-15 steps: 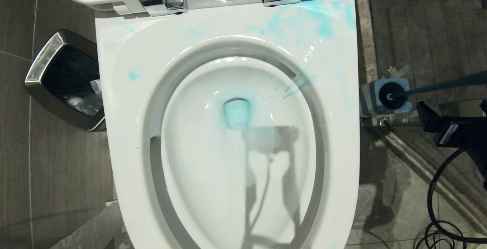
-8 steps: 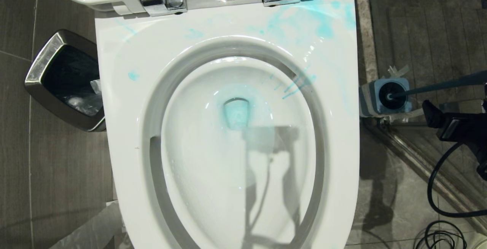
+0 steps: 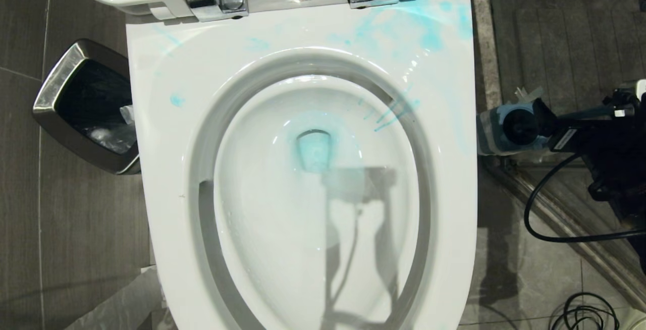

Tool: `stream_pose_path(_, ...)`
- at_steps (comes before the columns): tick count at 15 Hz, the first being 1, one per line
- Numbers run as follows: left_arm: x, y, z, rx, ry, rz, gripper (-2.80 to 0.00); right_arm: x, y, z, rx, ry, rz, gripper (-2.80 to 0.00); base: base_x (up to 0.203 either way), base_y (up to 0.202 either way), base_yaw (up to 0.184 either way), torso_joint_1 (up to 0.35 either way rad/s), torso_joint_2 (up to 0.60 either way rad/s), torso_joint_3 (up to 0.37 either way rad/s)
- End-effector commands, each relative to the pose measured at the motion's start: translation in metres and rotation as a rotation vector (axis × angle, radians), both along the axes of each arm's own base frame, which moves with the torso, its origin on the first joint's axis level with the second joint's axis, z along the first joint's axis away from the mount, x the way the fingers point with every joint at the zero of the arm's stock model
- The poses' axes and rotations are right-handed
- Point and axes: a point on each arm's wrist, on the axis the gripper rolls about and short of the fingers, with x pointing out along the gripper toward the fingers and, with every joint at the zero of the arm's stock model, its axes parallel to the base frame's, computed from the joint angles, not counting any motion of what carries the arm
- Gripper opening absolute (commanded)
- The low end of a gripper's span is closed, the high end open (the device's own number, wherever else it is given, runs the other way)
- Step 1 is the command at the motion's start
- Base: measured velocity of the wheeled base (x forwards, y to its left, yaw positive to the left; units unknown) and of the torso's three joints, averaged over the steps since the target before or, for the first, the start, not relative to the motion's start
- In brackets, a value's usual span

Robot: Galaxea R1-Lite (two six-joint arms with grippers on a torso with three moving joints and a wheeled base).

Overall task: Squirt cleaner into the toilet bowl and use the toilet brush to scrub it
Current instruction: Scrub the toilet bowl

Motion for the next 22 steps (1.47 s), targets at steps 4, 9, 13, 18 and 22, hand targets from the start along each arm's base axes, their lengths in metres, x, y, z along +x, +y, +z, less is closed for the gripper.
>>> stream_pose_path(4,0.000,0.000,0.000,0.000,0.000,0.001,-2.80,0.015,0.001,0.002,-0.025,-0.033,0.032,-2.80,0.000,0.000,0.000,0.000,0.00,0.000)
stream_pose_path(9,0.000,0.000,0.000,0.000,0.001,-0.001,-2.80,0.018,-0.007,0.007,-0.080,-0.051,-0.005,-2.80,0.000,0.000,0.000,0.000,0.00,0.000)
stream_pose_path(13,0.000,0.000,0.000,0.000,0.000,-0.001,-2.80,0.016,-0.015,0.010,-0.109,-0.061,0.001,-2.80,0.000,0.000,0.000,0.000,0.00,0.000)
stream_pose_path(18,0.000,0.000,0.000,0.000,0.001,-0.001,-2.80,0.010,-0.015,0.013,-0.107,-0.068,0.003,-2.80,0.000,0.000,0.000,0.000,0.00,0.000)
stream_pose_path(22,0.000,0.000,0.000,0.000,0.001,0.000,-2.80,-0.012,-0.013,0.037,-0.081,-0.160,0.011,-2.80,0.000,0.000,0.000,0.000,0.00,0.000)
